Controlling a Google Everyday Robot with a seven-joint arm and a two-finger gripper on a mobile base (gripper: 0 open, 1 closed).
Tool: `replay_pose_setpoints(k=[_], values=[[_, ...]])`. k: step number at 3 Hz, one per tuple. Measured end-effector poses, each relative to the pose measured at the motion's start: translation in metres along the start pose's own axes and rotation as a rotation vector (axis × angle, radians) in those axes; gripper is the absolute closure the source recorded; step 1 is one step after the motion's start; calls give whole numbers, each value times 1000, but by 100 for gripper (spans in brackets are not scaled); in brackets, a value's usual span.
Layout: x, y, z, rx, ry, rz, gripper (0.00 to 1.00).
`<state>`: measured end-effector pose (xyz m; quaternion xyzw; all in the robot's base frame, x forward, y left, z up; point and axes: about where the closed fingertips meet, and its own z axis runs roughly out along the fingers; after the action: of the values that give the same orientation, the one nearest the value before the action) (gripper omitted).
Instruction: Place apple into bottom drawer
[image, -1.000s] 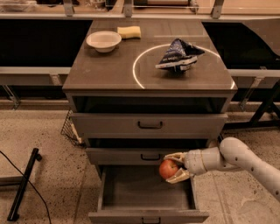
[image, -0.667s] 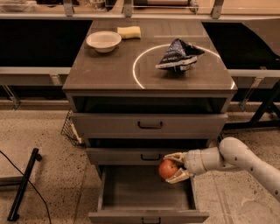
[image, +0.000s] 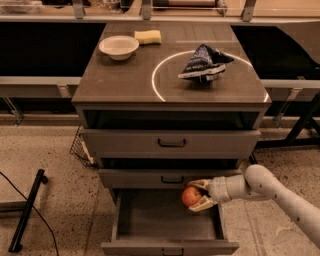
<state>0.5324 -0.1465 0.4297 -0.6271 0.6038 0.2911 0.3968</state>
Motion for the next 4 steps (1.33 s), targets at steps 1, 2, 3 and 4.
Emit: replay_pose_setpoints(k=[1, 2, 3, 4], values=[[31, -3, 10, -11, -12, -25, 100], [73, 2, 12, -74, -50, -59, 100], [95, 8, 5, -127, -95, -82, 100], [97, 7, 1, -133, -102, -86, 100]])
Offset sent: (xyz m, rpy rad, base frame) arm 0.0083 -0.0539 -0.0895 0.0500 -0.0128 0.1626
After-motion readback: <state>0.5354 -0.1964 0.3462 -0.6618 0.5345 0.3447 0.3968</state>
